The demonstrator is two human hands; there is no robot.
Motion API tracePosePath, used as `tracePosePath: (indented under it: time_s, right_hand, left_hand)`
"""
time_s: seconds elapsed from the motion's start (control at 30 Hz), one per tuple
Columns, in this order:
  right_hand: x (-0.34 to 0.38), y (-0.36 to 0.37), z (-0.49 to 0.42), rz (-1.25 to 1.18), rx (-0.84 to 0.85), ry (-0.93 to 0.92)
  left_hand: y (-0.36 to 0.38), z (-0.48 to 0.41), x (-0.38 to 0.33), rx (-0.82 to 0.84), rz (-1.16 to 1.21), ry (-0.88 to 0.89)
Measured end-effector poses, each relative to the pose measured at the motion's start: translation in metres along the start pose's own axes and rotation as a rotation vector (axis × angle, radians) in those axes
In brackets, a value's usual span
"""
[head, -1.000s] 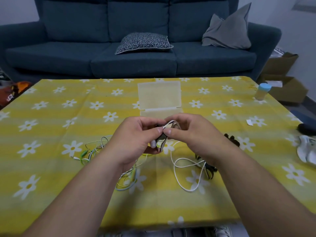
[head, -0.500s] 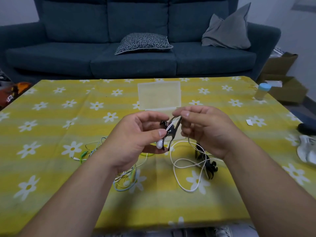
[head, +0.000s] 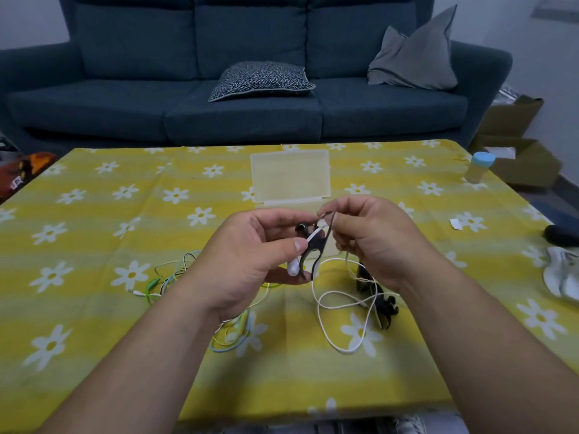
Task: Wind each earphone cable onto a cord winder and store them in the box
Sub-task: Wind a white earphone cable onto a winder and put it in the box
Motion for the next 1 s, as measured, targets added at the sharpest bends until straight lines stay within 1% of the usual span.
tracePosePath:
  time_s: [0.1, 0.23, 0.57, 0.67, 0.73, 0.87, 1.0]
  right_hand:
    - [-0.011, 0.016, 0.003, 0.080, 0.063, 0.056]
    - [-0.022, 0.033, 0.008, 0.160, 0.112, 0.109]
    - [-0.028, 0.049, 0.016, 0.145, 0.196, 0.146]
    - [-0.030, 0.055, 0.020, 0.145, 0.235, 0.153]
    - [-0.031, 0.060, 0.023, 0.188, 0.261, 0.144]
    - [-0.027, 0.063, 0.027, 0.343, 0.258, 0.083]
    - [-0.019, 0.061, 0.029, 0.375, 0.251, 0.041]
  left_hand:
    - [-0.011, -0.004, 0.001, -0.082, 0.039, 0.024]
    - [-0.025, -0.007, 0.005, -0.187, -0.017, 0.048]
    - [-0.038, -0.008, 0.002, -0.273, -0.049, 0.079]
    - [-0.045, -0.008, -0.002, -0.339, -0.040, 0.120]
    - [-0.051, -0.009, -0.003, -0.381, -0.041, 0.135]
    - [-0.055, -0.011, 0.003, -0.407, -0.096, 0.110]
    - [-0.056, -0.012, 0.004, -0.418, -0.173, 0.122]
Point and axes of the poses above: each hand's wrist, its own z-axis away from the middle knuckle, its own y-axis out of the palm, x = y × z, the point moved 10 cm from there along -z, towards the middle knuckle, and after that the axes turned 4 degrees about z, right-handed, at the moved point
